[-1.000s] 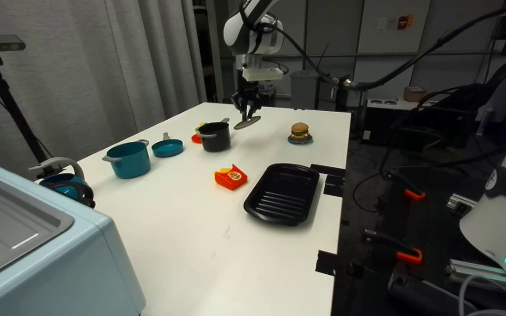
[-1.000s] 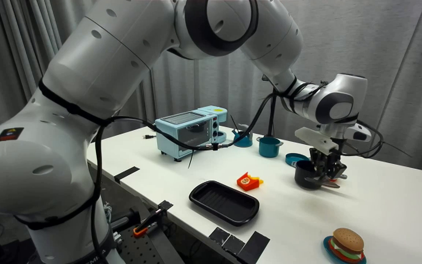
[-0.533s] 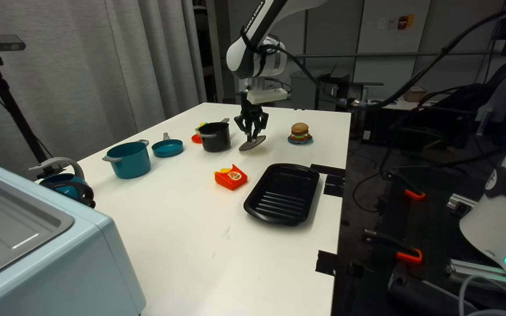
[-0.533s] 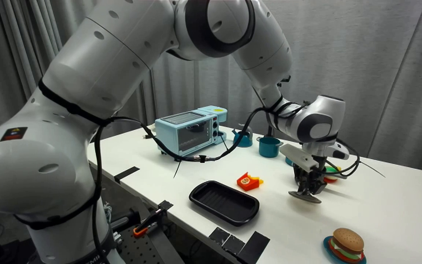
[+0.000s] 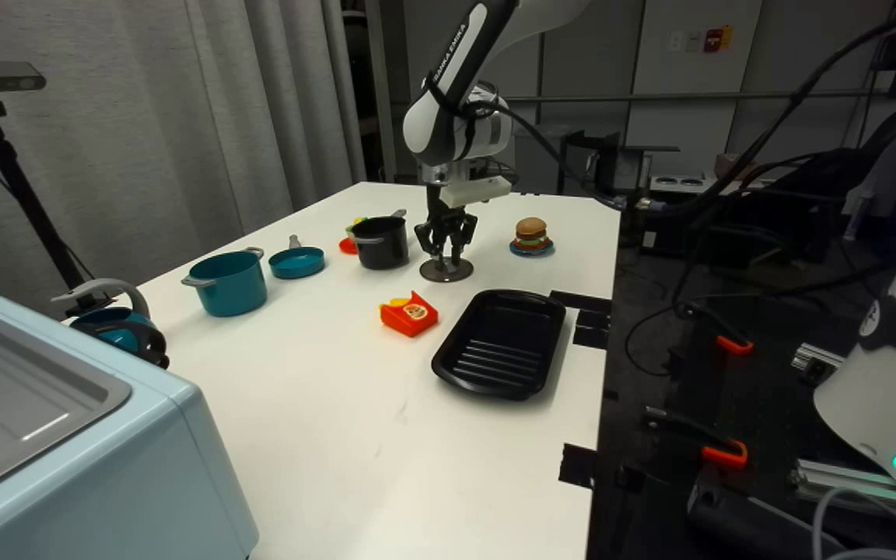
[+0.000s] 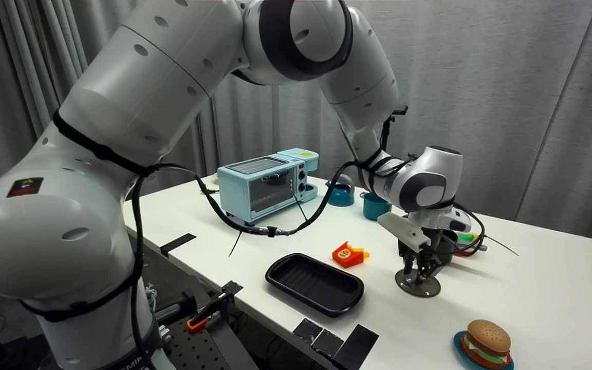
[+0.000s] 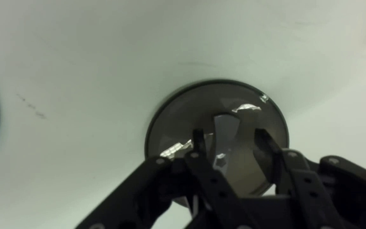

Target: Remove the lid from the pot and put it on the table

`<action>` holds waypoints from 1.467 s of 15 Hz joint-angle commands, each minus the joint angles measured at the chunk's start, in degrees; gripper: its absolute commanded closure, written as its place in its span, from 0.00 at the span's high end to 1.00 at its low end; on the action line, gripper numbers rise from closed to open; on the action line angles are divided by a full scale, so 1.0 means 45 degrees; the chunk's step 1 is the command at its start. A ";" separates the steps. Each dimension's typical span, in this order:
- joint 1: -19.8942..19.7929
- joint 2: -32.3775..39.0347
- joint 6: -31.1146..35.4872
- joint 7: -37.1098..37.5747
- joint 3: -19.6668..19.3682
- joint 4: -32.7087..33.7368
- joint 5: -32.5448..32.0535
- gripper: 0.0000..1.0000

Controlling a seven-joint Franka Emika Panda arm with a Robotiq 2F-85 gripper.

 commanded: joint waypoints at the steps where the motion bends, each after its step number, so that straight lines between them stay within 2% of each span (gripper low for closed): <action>1: 0.0223 -0.0424 0.0305 0.0108 -0.0237 -0.0539 -0.0260 0.76; 4: 0.0151 -0.0755 0.0106 0.0032 -0.0214 -0.0685 -0.0244 0.99; 5: 0.0141 -0.0905 0.0082 0.0012 -0.0216 -0.0756 -0.0244 1.00; 13: -0.0080 -0.2569 -0.0506 -0.0263 -0.0063 -0.1007 -0.0047 1.00; 22: -0.0123 -0.3875 -0.0240 -0.0386 -0.0097 -0.1409 -0.0007 1.00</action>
